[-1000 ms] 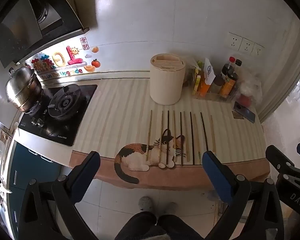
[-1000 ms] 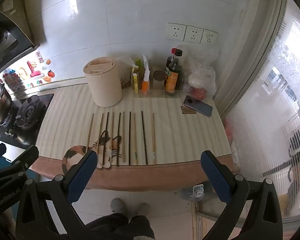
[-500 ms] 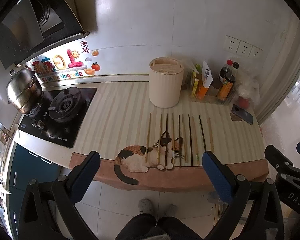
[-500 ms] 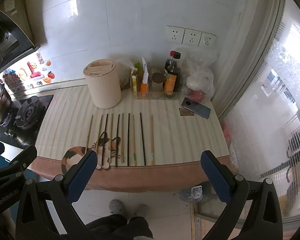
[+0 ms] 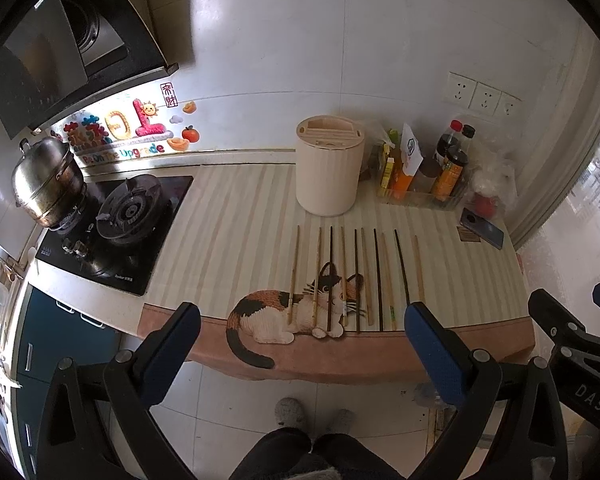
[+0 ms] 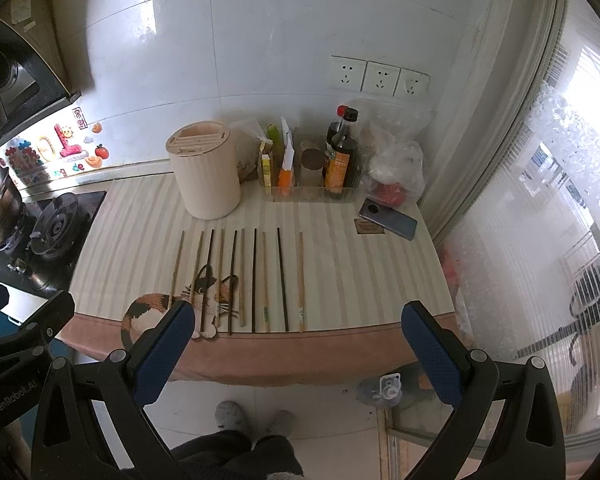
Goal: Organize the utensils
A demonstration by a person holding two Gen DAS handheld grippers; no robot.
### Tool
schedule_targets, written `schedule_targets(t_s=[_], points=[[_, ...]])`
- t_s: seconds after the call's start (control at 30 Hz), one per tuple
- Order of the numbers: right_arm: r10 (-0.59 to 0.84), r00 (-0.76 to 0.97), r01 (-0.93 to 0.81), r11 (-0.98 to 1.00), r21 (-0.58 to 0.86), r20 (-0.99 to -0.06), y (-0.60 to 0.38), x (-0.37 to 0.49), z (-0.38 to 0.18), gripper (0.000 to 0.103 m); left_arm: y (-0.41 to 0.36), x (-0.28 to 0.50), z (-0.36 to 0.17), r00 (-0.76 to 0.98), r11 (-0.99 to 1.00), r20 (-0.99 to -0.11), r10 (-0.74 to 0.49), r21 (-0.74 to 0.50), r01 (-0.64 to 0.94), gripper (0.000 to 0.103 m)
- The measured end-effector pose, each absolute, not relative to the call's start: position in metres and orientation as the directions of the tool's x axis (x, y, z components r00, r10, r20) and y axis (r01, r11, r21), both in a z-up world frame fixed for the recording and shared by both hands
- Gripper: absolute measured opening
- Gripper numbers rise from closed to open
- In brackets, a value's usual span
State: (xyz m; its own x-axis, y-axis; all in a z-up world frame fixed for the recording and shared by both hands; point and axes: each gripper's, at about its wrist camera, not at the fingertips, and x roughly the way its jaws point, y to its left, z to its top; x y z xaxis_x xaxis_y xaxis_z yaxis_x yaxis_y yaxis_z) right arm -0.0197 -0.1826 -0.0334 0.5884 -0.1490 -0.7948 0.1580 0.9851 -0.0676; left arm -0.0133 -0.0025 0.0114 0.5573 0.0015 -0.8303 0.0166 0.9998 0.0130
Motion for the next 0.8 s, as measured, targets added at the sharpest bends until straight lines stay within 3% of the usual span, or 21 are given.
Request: schedule_targets(t_s=[0.8], points=[[-0.151,0.600,0.156,0.985,-0.071,-0.786,-0.1868,-0.0223,-0.0263,0.103,-0.0046,-0.0177,0.0161,0.564,1.000,-0.826,-0.001,0.011,0.017,0.103]])
